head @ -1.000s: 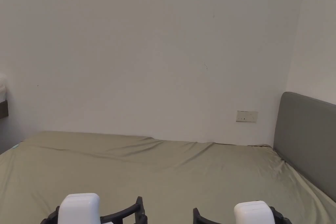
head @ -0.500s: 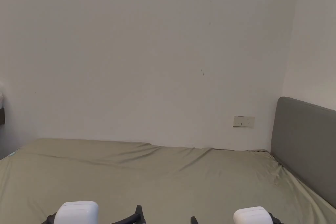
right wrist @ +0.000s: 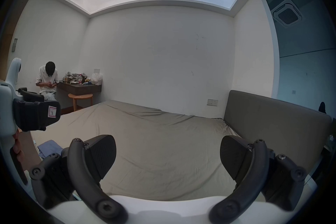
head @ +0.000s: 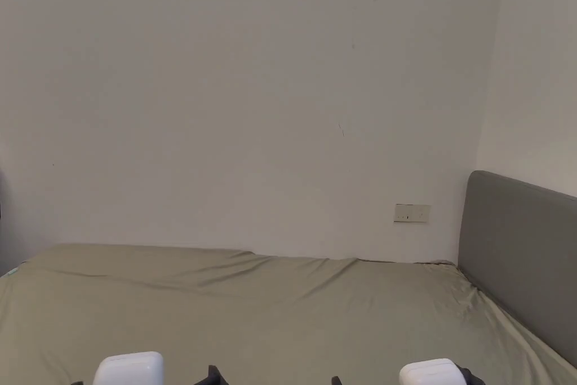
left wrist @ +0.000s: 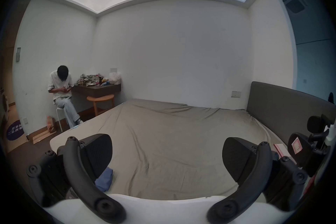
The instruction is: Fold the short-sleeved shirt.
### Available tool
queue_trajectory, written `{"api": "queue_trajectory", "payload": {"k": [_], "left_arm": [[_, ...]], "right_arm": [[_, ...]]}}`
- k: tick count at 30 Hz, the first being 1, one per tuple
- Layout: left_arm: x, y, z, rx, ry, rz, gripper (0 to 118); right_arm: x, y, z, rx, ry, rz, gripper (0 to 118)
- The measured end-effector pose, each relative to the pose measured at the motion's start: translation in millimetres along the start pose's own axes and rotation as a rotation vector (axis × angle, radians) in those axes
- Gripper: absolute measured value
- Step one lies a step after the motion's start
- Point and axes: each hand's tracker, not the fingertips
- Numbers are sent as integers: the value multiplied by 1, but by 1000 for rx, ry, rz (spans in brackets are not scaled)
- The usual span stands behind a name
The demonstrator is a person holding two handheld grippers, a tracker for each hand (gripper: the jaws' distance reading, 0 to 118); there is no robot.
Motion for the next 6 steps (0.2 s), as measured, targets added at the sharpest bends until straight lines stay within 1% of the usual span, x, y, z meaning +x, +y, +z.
{"api": "queue_trajectory", "payload": {"k": [3, 6], "left_arm": [[-4, -3, -4, -17, -34, 31, 118], [-9, -7, -9, -56, -62, 53, 118]], "right_arm": [[2, -1, 0, -4, 9, -23, 118], [2, -3, 0, -12, 4, -17, 118]]}}
